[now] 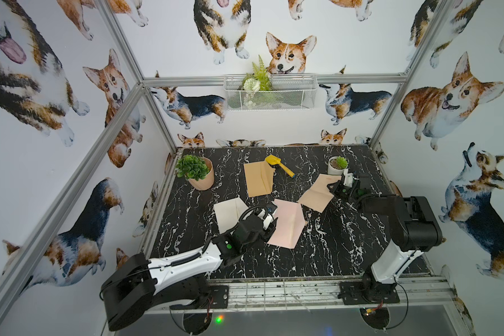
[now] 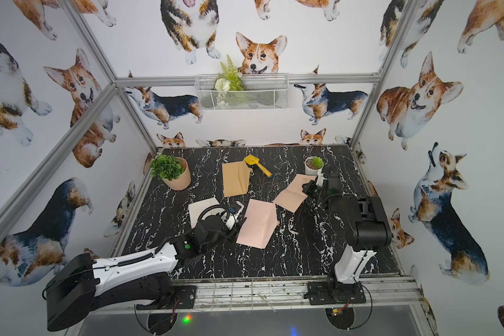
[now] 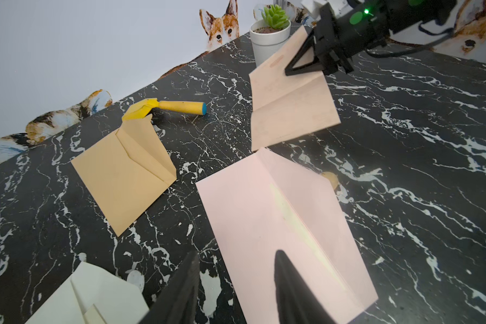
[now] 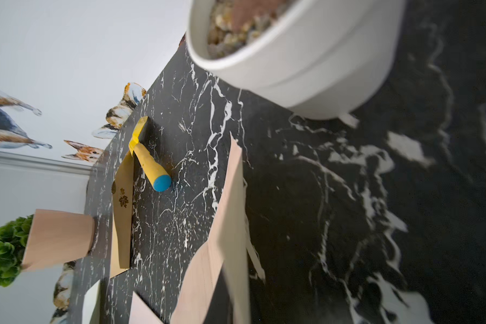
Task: Take the letter paper out of the envelope
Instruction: Place the letter paper at the center of the board.
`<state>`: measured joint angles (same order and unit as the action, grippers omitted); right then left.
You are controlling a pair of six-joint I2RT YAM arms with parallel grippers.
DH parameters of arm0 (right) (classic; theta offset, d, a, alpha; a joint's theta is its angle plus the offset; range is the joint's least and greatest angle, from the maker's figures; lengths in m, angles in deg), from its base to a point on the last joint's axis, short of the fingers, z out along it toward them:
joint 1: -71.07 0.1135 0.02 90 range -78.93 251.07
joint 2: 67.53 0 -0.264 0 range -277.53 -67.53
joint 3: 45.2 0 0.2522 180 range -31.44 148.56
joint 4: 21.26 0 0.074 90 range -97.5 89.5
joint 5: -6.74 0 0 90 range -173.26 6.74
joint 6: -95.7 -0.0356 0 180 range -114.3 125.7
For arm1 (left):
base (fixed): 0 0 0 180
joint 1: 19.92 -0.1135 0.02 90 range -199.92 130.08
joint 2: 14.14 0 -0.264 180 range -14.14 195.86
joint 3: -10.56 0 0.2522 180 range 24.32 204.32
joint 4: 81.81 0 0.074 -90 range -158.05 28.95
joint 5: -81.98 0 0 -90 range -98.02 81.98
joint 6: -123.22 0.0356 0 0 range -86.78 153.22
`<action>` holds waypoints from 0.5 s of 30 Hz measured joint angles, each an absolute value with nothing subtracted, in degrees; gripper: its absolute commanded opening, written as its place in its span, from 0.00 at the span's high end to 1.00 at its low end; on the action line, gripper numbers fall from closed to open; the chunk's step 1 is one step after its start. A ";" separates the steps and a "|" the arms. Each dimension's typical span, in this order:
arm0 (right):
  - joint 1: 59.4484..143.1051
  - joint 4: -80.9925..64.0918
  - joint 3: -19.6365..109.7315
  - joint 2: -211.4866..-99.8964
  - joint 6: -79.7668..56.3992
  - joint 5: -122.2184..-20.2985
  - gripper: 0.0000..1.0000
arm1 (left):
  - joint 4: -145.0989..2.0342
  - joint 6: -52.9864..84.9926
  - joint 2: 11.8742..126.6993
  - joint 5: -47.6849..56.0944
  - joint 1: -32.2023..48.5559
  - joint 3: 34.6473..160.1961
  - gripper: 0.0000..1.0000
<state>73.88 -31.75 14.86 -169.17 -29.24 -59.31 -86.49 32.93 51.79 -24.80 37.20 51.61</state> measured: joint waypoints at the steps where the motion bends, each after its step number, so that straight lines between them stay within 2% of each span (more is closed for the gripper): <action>1: 74.58 -30.61 16.37 -169.96 -28.45 -59.75 0.98 | -87.54 33.12 52.31 -24.52 37.16 51.17 0.54; 7: 75.72 -22.55 22.36 -174.53 -25.00 -65.00 0.84 | -90.86 33.45 54.22 -23.68 36.68 50.18 0.53; 9: 76.18 -19.77 24.48 -175.47 -23.99 -66.29 0.74 | -91.67 33.45 54.22 -23.36 36.68 49.99 0.53; 11: 77.34 -17.26 26.34 -176.08 -22.70 -67.42 0.57 | -91.84 33.45 54.22 -23.34 36.63 49.79 0.53; 15: 80.35 -13.72 26.77 -175.45 -21.02 -70.33 0.47 | -92.06 33.45 54.22 -23.31 36.61 49.79 0.53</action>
<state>80.35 -13.72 26.77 -175.45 -21.02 -70.33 -92.06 33.45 54.22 -23.31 36.61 49.79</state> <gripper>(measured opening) 0.492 0.472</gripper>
